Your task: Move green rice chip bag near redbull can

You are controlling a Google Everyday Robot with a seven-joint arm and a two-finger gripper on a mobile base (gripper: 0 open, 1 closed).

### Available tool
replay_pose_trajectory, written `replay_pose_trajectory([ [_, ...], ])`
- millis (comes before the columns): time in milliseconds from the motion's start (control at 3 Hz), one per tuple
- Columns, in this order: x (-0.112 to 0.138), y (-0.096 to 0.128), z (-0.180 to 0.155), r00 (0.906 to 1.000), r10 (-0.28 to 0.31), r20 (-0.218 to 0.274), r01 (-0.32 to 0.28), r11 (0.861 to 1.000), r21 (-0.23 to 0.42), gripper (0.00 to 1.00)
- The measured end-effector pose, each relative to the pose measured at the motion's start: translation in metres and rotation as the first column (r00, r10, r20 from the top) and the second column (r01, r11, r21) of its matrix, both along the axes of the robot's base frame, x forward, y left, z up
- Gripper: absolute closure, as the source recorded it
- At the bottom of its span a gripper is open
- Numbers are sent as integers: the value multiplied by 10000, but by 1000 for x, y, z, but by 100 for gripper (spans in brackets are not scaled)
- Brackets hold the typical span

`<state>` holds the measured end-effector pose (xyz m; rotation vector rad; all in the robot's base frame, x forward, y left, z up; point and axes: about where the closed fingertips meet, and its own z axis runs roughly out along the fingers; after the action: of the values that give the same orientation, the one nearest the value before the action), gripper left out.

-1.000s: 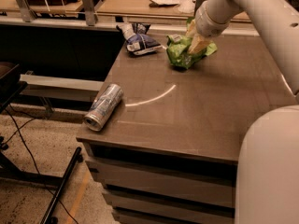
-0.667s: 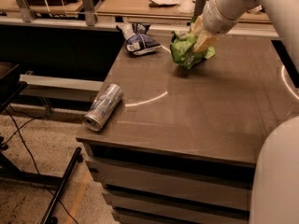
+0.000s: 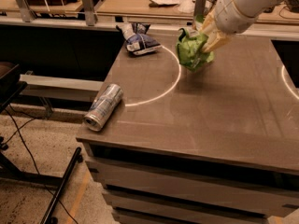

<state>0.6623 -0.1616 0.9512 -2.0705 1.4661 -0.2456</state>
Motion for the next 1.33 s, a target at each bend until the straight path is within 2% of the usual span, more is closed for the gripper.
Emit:
replay_pose_trajectory([
  [333,-41,9,-6,9996,280,11,-280,9995,-134,100],
  [667,-89,23,-24,9990,373,256,-364,9987,-350,100],
  [1333,-144,52,-51,9940,627,892,-587,9972,-467,100],
])
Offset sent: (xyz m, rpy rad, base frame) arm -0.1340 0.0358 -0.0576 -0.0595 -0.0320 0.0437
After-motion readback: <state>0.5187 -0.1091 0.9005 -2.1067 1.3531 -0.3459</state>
